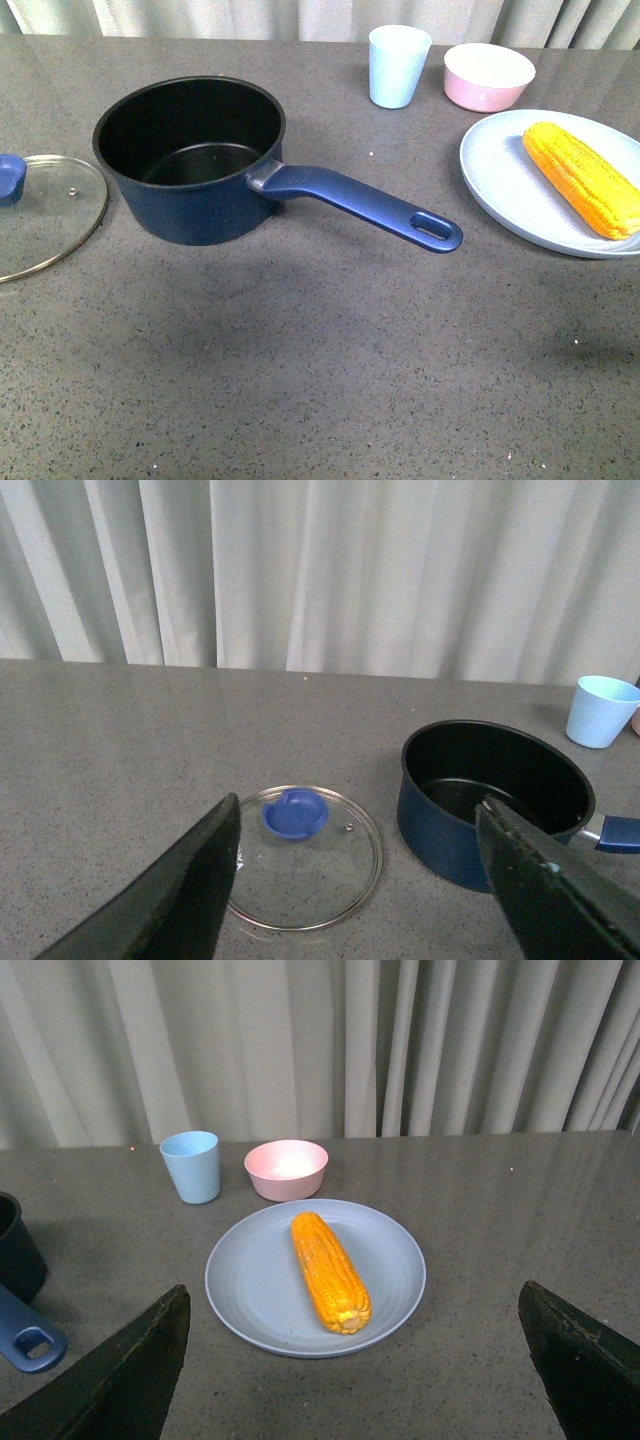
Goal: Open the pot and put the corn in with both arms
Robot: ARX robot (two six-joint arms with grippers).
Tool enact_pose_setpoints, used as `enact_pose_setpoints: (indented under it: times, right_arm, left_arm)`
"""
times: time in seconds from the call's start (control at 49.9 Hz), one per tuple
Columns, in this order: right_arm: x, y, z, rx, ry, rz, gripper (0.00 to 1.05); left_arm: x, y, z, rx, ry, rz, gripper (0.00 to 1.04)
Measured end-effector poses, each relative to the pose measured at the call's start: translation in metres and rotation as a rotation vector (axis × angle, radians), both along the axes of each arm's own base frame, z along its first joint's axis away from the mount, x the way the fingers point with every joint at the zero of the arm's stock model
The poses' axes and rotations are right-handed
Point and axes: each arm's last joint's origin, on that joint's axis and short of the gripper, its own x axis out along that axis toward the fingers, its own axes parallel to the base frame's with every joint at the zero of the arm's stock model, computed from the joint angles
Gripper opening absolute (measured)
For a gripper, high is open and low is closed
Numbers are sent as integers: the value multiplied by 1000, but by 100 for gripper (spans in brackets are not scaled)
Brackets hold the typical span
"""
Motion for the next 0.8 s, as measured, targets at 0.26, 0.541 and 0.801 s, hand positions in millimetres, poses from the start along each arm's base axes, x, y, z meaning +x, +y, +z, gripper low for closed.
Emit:
enact_pose_setpoints:
  times: [0.26,0.541,0.801]
  right_arm:
    - [0,0,0,0,0,0,96]
    - [15,-6,2,427,556,191,96]
    - [97,-26,33,415,549,299,96]
  left_arm:
    - [0,0,0,2,0,0,96]
    - [0,0,0,2,0,0,96]
    - [0,0,0,2,0,0,96]
